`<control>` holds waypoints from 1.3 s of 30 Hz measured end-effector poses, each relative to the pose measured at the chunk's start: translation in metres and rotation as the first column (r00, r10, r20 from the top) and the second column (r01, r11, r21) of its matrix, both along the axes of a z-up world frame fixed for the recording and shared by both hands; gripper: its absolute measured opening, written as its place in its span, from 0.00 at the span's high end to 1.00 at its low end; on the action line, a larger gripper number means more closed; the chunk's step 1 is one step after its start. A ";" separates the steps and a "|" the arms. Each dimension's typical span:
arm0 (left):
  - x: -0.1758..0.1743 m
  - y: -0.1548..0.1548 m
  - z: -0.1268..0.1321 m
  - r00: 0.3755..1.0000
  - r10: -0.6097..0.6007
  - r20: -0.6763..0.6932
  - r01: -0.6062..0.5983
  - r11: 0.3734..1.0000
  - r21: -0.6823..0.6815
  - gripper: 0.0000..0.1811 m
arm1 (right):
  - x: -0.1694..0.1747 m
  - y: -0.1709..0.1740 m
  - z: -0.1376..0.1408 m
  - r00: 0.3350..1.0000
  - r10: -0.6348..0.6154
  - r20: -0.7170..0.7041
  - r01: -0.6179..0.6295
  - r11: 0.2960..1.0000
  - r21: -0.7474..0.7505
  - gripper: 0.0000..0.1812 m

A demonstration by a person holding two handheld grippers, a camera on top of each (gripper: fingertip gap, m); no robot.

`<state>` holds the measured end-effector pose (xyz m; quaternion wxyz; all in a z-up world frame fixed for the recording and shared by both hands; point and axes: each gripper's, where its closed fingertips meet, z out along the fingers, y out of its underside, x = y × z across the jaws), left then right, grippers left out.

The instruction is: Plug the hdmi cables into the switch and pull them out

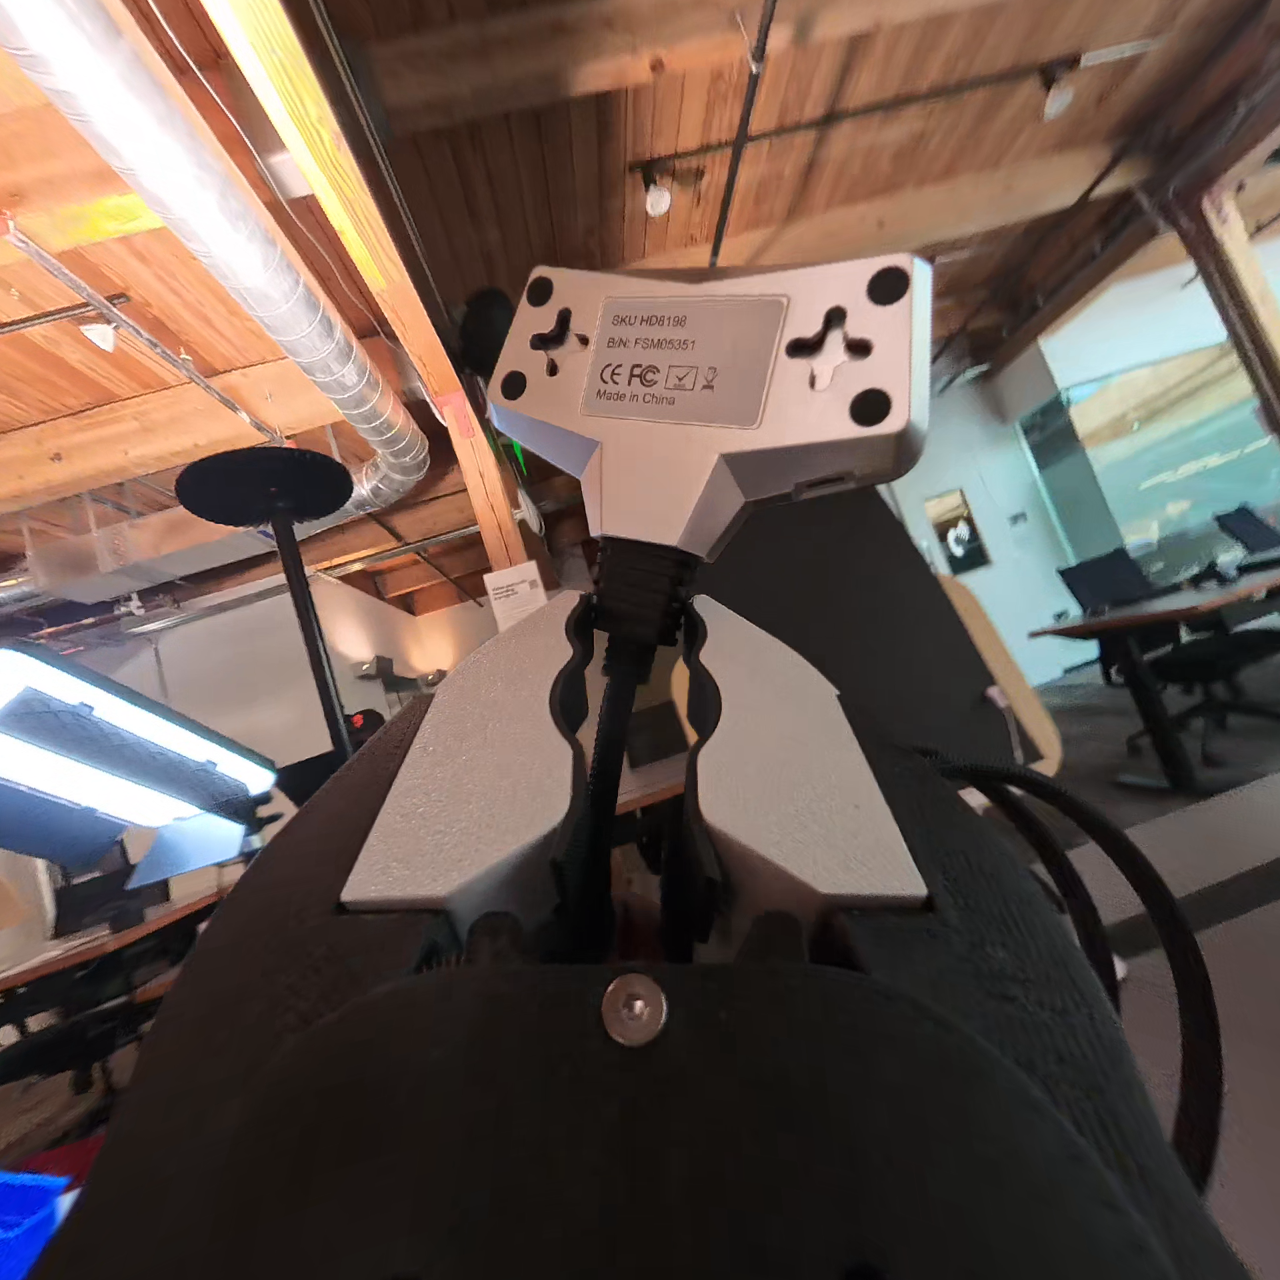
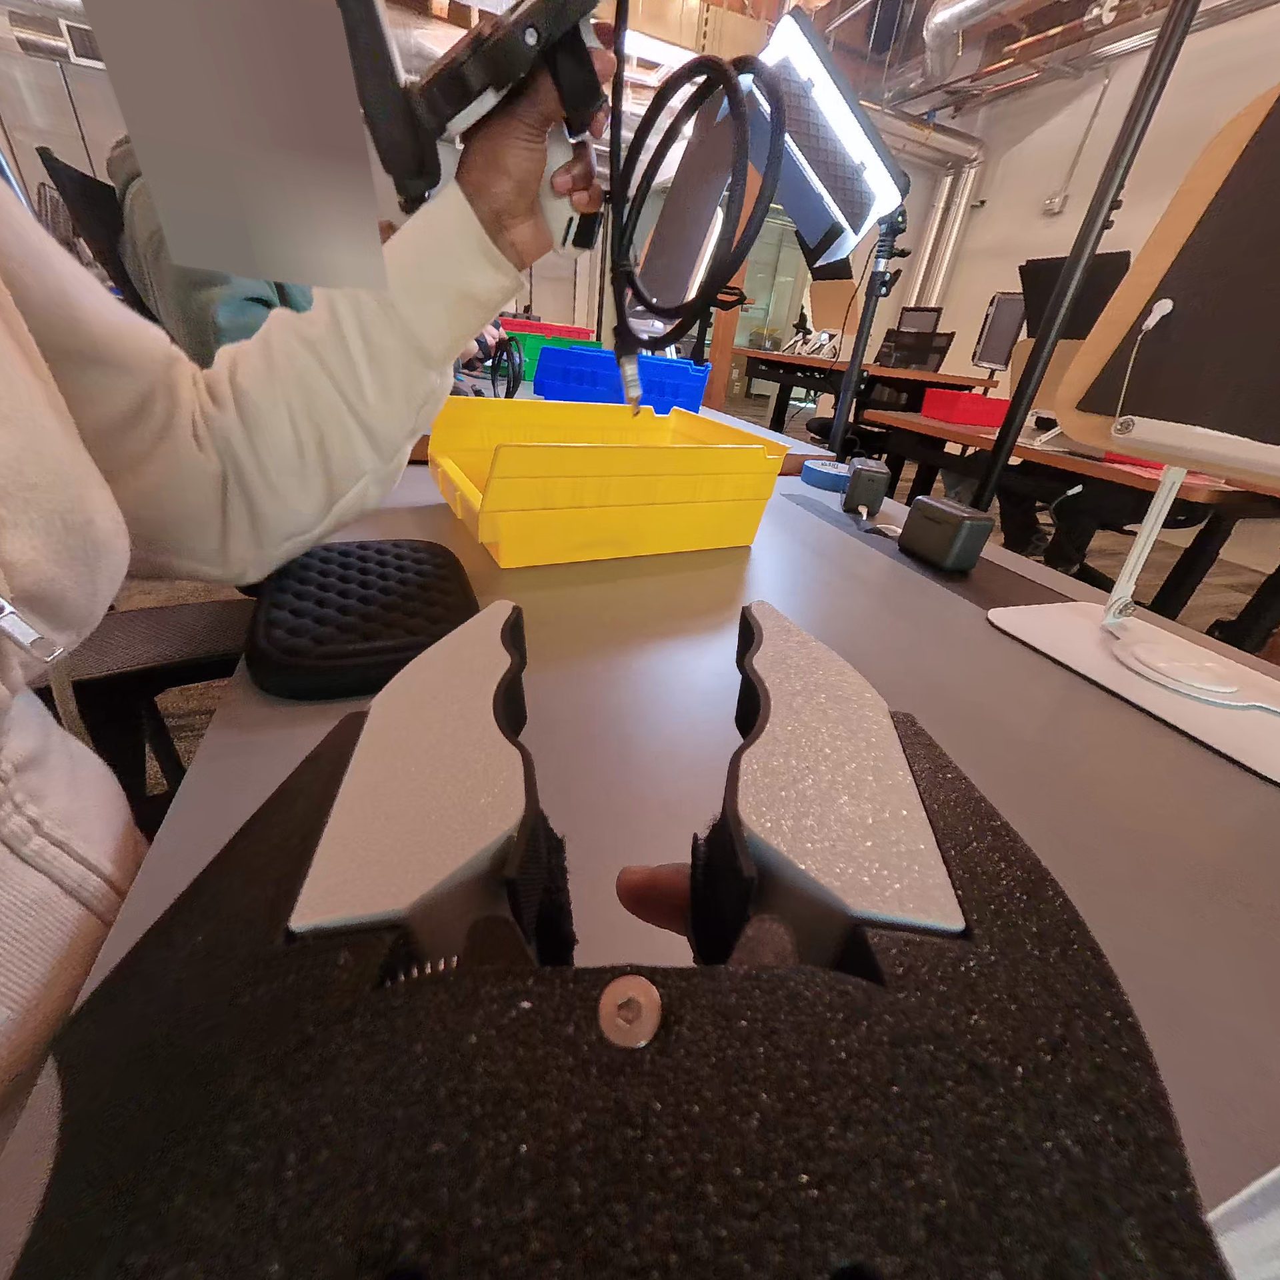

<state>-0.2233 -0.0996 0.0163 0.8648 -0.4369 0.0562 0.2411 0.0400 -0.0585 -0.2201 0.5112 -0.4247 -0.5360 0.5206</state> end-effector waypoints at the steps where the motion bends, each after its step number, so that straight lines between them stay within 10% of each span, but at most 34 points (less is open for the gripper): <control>1: 0.013 0.001 -0.004 1.000 -0.018 0.005 0.018 1.000 0.014 0.87 | 0.000 0.000 0.001 1.000 0.001 -0.006 -0.001 1.000 -0.004 0.67; 9: 0.089 0.008 -0.044 1.000 -0.016 -0.026 0.019 0.995 0.101 0.87 | -0.002 -0.003 0.012 0.998 -0.008 -0.060 0.008 1.000 -0.012 0.64; 19: 0.154 0.041 -0.100 0.988 -0.150 0.041 0.151 0.988 -0.025 0.86 | -0.037 -0.029 0.136 0.925 -0.164 -0.342 0.114 0.980 -0.161 0.52; 25: 0.195 0.052 -0.129 0.972 -0.229 -0.057 0.219 0.965 -0.146 0.87 | -0.059 -0.015 0.140 0.947 -0.143 -0.289 0.079 0.972 -0.220 0.82; 27: 0.209 0.050 -0.136 0.922 -0.377 -0.086 0.349 0.908 -0.230 0.87 | -0.052 -0.009 0.137 0.943 -0.139 -0.302 0.108 0.987 -0.118 0.88; 32: 0.216 0.019 -0.148 0.637 -0.761 0.123 0.726 0.537 -0.430 0.72 | -0.036 -0.012 0.123 0.959 -0.018 -0.284 0.060 0.988 0.139 0.88; 39: 0.216 -0.004 -0.128 0.634 -0.771 -0.059 0.633 0.561 -0.534 0.75 | -0.046 -0.024 0.094 0.987 0.058 -0.149 0.018 0.883 0.469 0.88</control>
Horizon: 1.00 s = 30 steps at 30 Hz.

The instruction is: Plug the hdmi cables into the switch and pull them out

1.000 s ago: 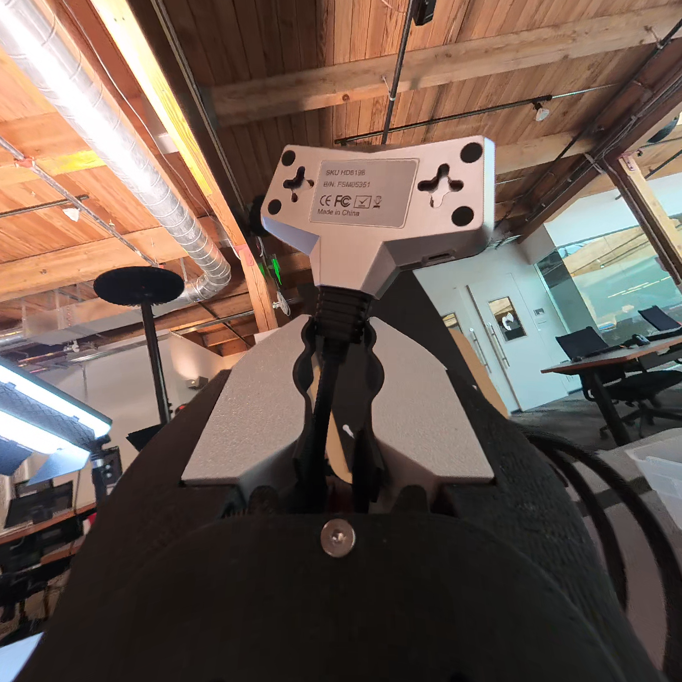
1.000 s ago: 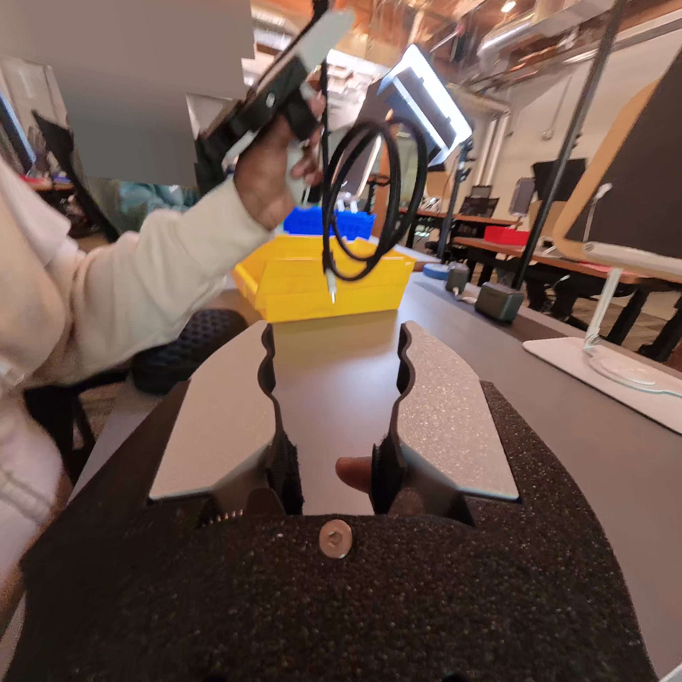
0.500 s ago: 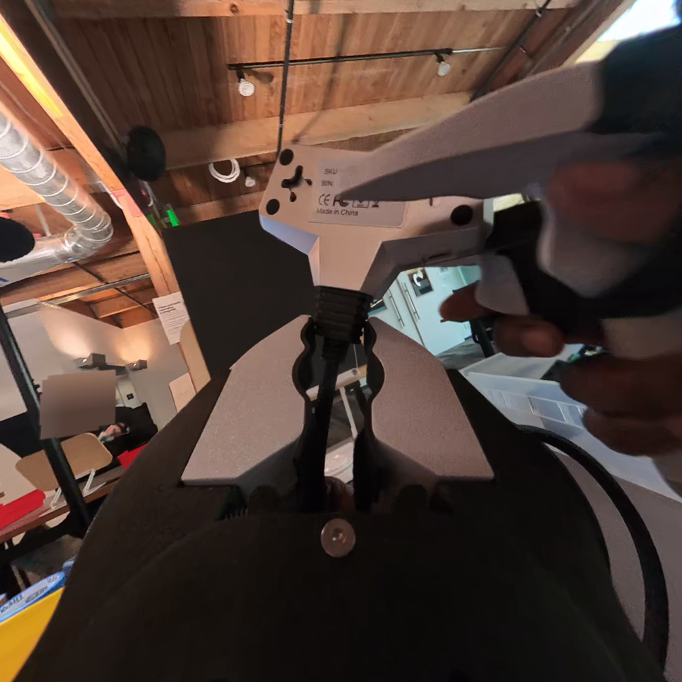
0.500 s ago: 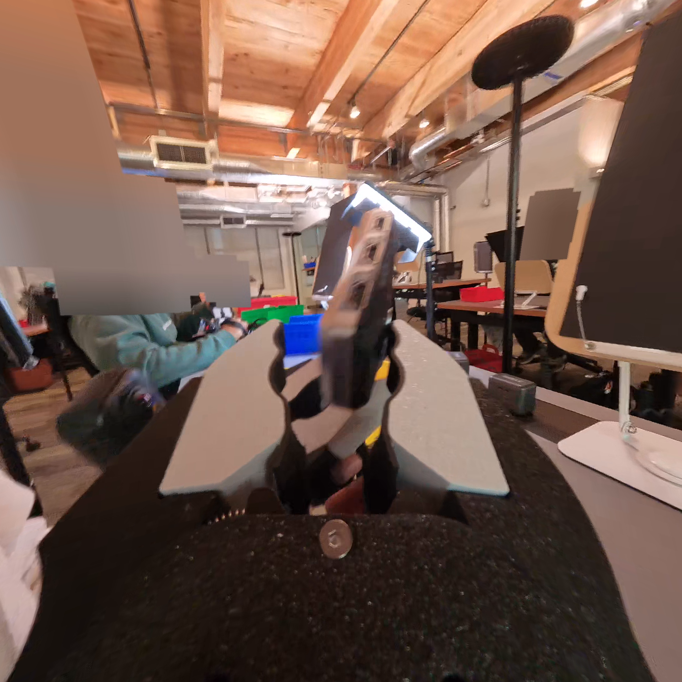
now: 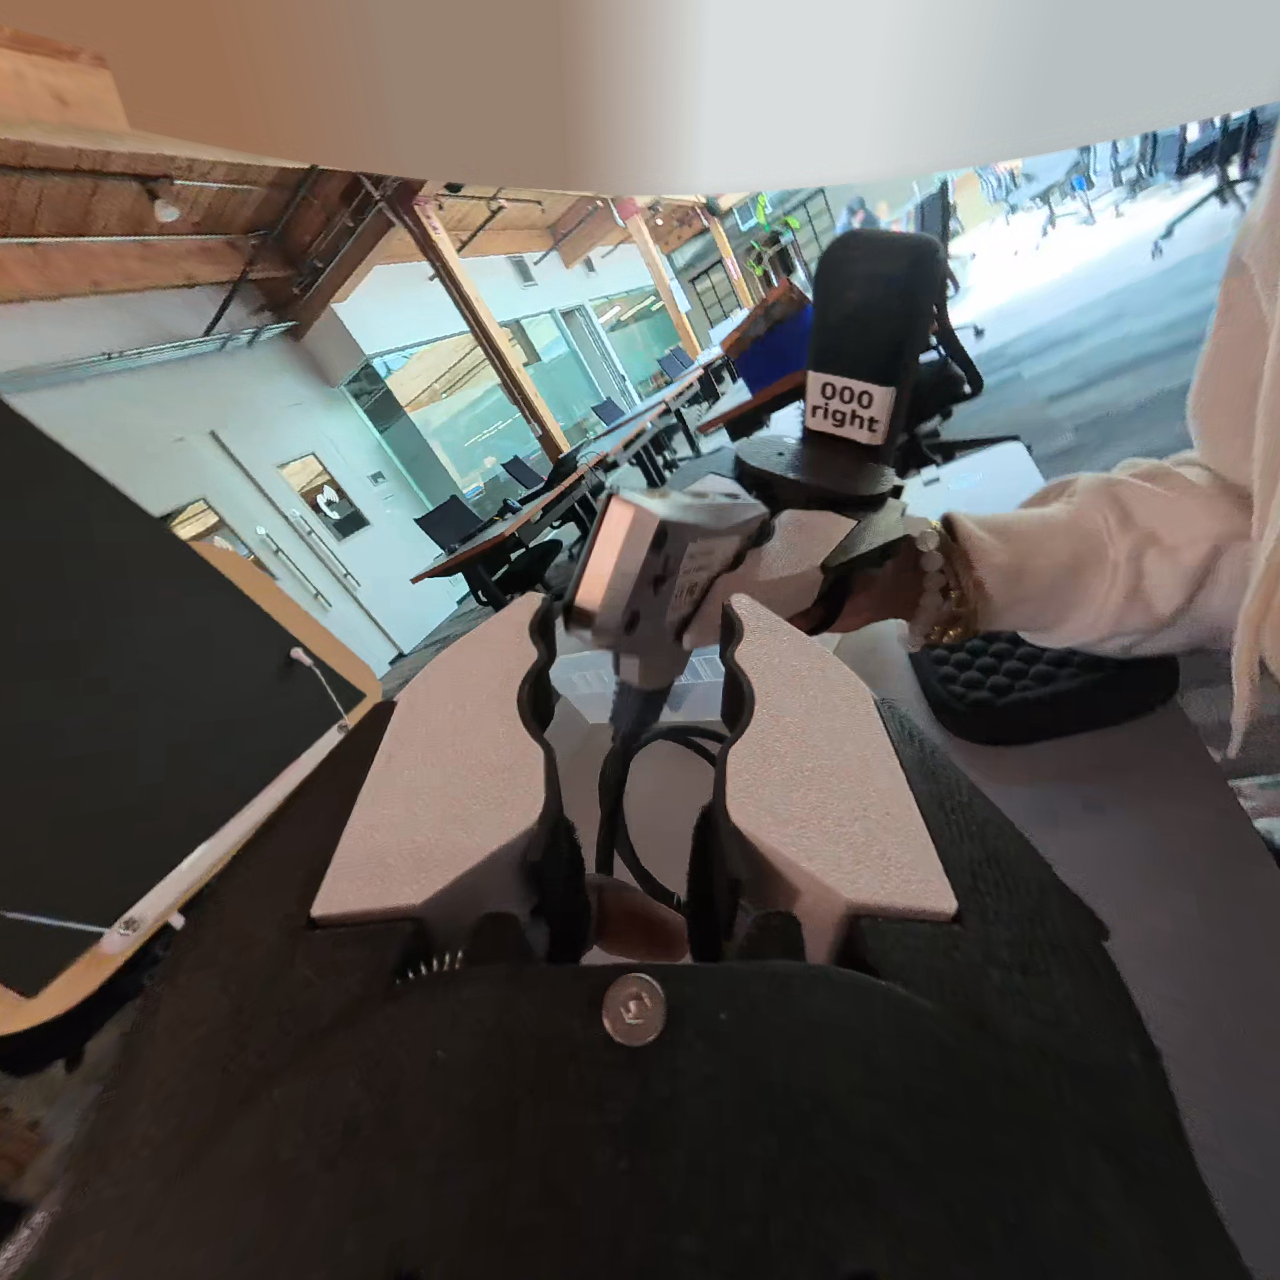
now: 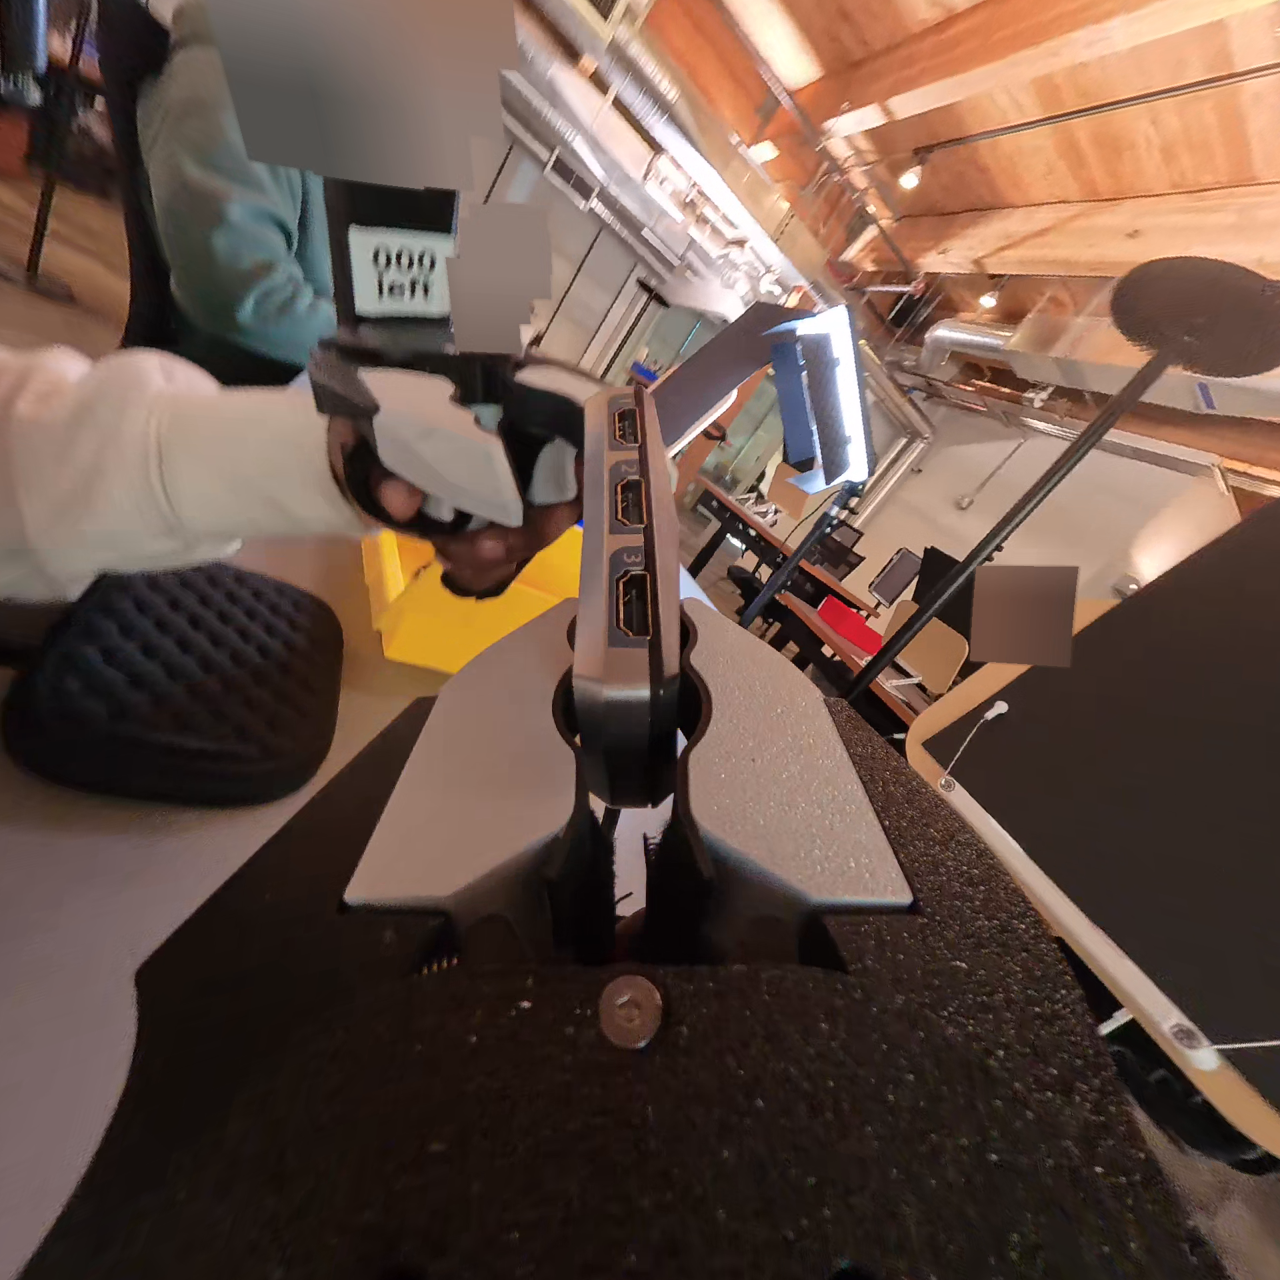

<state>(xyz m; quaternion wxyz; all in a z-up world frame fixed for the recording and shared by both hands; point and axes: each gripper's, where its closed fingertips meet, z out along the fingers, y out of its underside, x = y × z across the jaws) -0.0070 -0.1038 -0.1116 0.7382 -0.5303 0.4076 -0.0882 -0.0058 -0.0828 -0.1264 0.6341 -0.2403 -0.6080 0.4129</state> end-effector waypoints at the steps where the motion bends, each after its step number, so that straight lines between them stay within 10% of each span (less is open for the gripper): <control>1: 0.002 -0.001 -0.002 1.000 0.002 -0.029 -0.002 1.000 0.007 0.76 | -0.002 -0.001 -0.004 1.000 -0.009 0.023 0.008 0.999 0.036 0.88; 14: -0.040 -0.013 -0.055 0.975 0.195 -0.110 -0.215 0.949 -0.228 0.80 | -0.001 0.009 -0.045 0.977 -0.180 0.114 0.143 0.950 0.277 0.88; 20: -0.176 -0.071 -0.082 0.783 0.546 -0.298 -0.619 0.641 -0.454 0.80 | 0.004 0.019 -0.066 0.971 -0.213 0.110 0.182 0.953 0.241 0.88; 27: -0.257 -0.097 -0.112 0.741 0.525 -0.418 -0.611 0.269 -0.745 0.85 | 0.000 0.018 -0.075 0.969 -0.208 0.132 0.173 0.955 0.240 0.88; 30: -0.268 -0.092 -0.134 0.697 0.430 -0.573 -0.704 0.260 -0.661 0.86 | 0.000 0.018 -0.076 0.968 -0.212 0.131 0.175 0.953 0.247 0.88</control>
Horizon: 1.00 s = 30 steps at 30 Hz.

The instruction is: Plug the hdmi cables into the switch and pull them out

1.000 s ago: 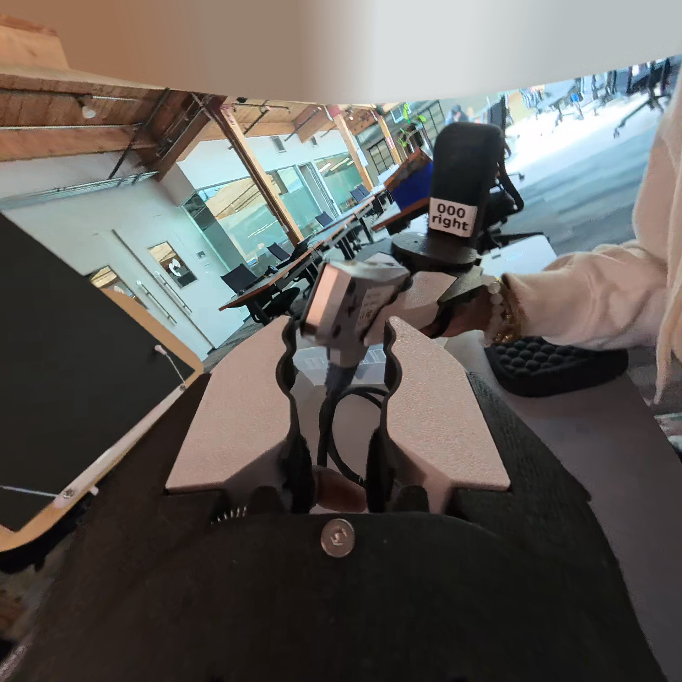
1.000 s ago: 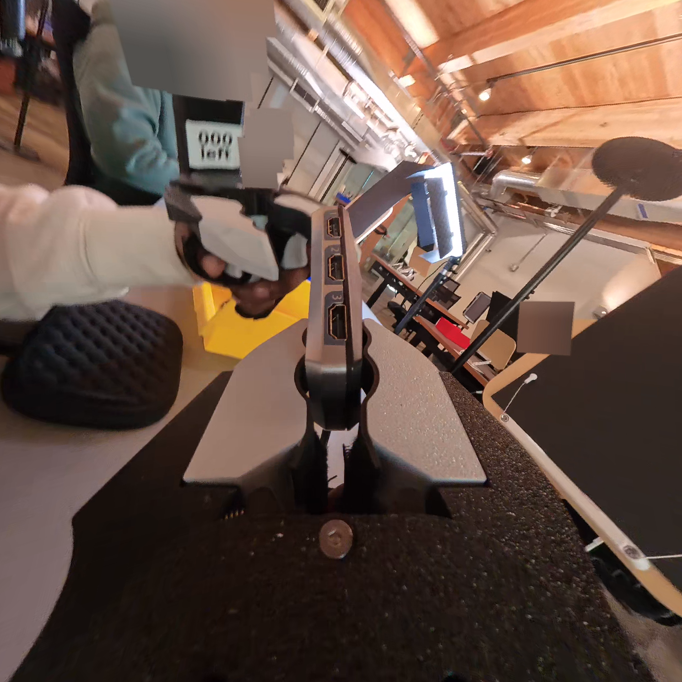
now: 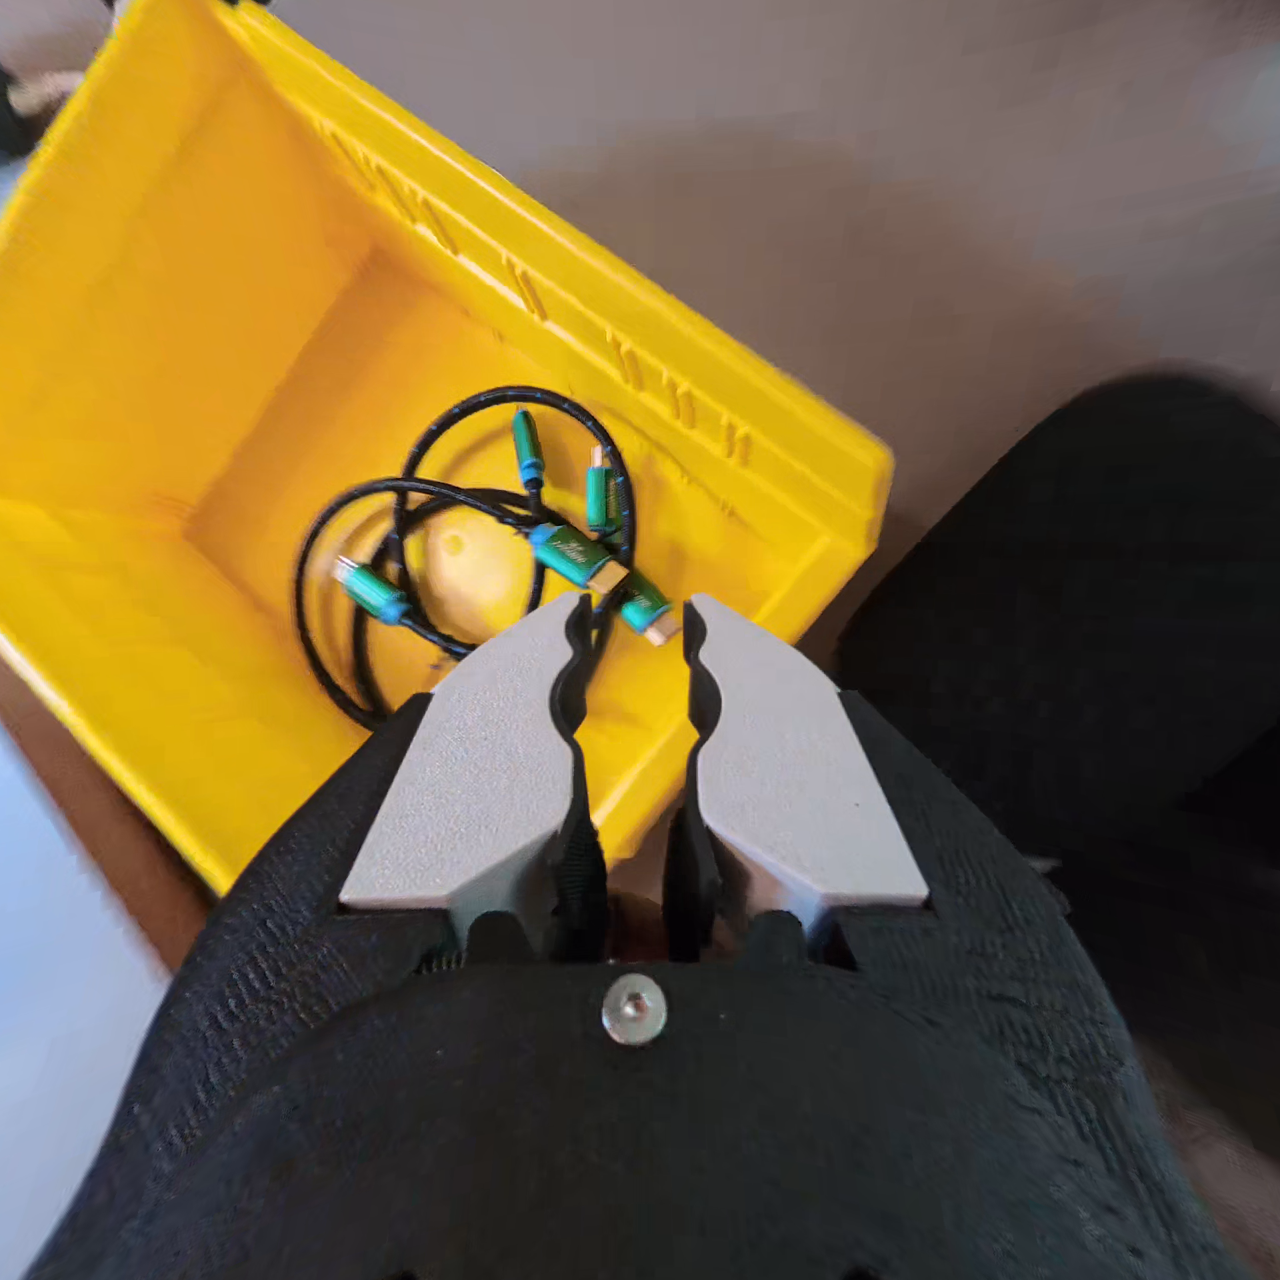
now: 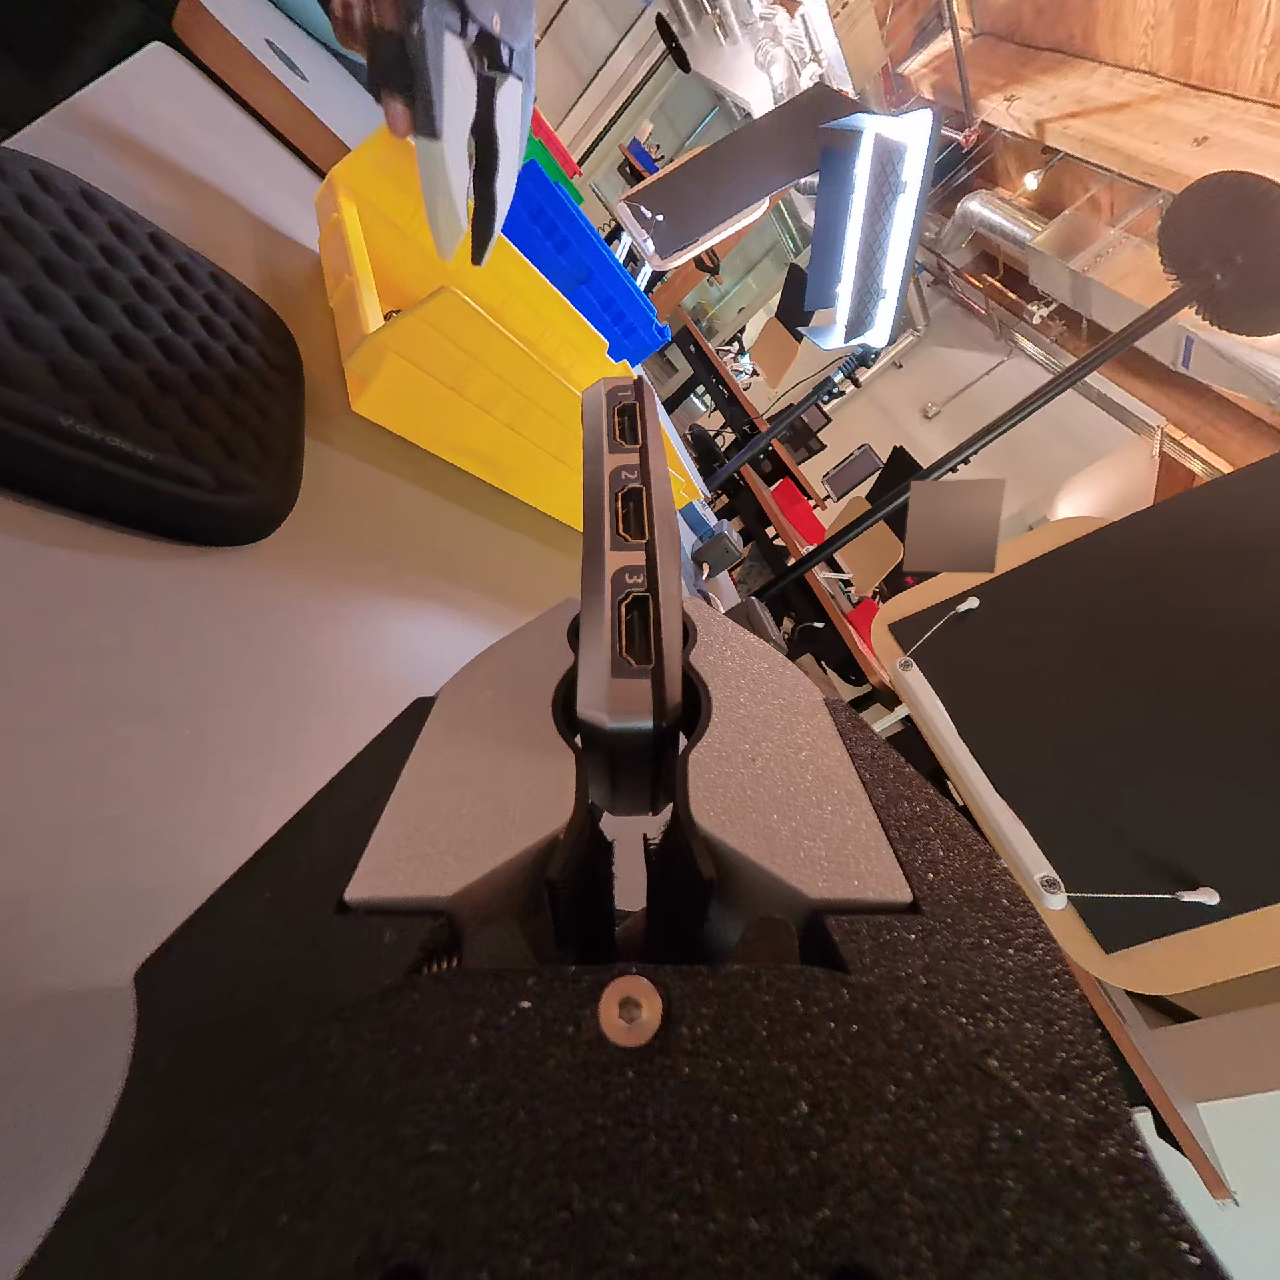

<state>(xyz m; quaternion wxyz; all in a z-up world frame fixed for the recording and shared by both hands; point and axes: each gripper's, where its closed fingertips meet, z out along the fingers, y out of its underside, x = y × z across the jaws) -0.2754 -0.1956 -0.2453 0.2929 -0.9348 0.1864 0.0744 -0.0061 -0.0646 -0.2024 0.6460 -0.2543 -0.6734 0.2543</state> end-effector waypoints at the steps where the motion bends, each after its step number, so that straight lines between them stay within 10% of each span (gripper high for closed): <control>1: -0.008 0.003 -0.004 0.989 -0.091 -0.120 0.091 0.996 -0.012 0.86 | 0.000 0.000 0.000 1.000 0.002 -0.002 -0.002 1.000 -0.007 0.88; 8: -0.023 0.017 -0.021 0.819 -0.558 -0.131 0.529 0.824 -0.200 0.83 | 0.001 0.000 0.001 1.000 0.020 -0.011 -0.020 0.999 -0.028 0.88; 15: -0.033 0.042 -0.029 0.383 -0.922 -0.048 0.749 0.341 -0.568 0.82 | -0.001 -0.004 -0.002 0.999 0.042 -0.005 -0.042 0.999 -0.034 0.88; 22: -0.037 0.030 -0.058 0.061 -0.968 0.243 0.750 -0.116 -0.651 0.81 | -0.003 -0.003 -0.002 0.999 0.033 -0.008 -0.033 0.999 -0.042 0.88; 30: -0.047 0.030 -0.071 -0.043 -0.929 0.367 0.715 -0.285 -0.638 0.83 | -0.006 -0.001 -0.002 1.000 0.007 0.002 -0.007 1.000 -0.017 0.88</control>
